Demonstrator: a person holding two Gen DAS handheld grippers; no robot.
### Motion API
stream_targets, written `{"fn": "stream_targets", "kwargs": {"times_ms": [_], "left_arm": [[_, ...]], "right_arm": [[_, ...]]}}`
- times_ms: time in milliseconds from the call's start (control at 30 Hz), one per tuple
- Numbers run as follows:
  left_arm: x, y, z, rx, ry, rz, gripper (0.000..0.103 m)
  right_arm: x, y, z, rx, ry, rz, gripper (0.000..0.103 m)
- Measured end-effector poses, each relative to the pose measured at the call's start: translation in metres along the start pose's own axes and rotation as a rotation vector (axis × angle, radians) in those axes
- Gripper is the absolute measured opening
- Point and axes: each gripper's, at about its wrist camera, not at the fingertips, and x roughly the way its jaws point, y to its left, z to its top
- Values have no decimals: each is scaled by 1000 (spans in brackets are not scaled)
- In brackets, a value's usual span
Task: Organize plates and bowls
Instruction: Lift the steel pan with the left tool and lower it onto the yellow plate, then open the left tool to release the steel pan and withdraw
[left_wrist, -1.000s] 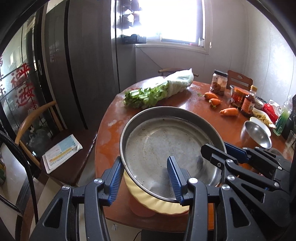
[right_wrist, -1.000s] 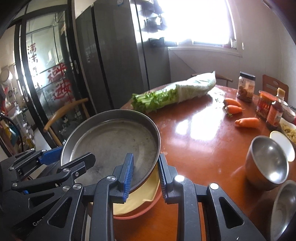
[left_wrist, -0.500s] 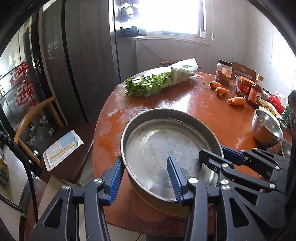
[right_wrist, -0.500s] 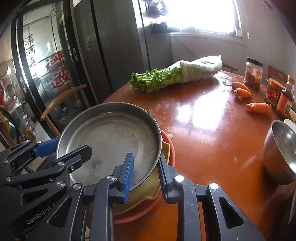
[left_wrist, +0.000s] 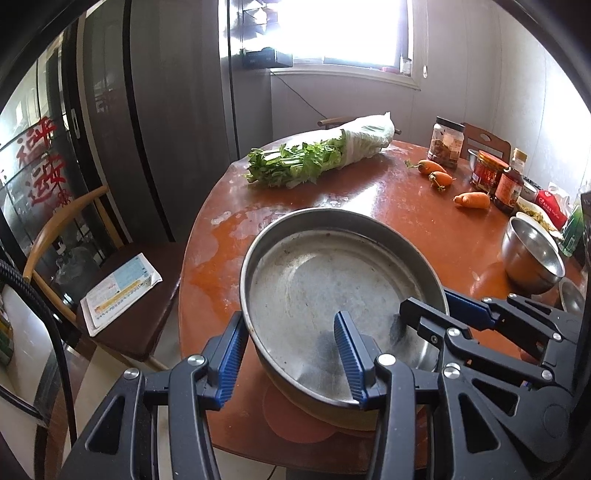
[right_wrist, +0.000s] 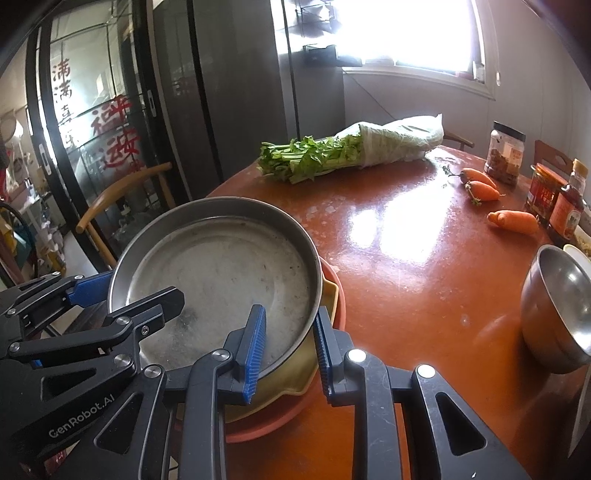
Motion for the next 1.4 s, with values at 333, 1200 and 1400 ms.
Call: {"fn": "stream_targets", "kwargs": {"times_ms": [333,1200,1400], "left_arm": [[-1,-1,3,-19,-4,0,50],[-50,-41,18,10,-91,15,61],[-62,-67,20,33,-106,4,63]], "right_arm": [[-9,-8,2,18,-11,-15,42],[-80,-47,5,77,-114,-48,60],[-111,-66,-2,83,-139,-71,64]]}}
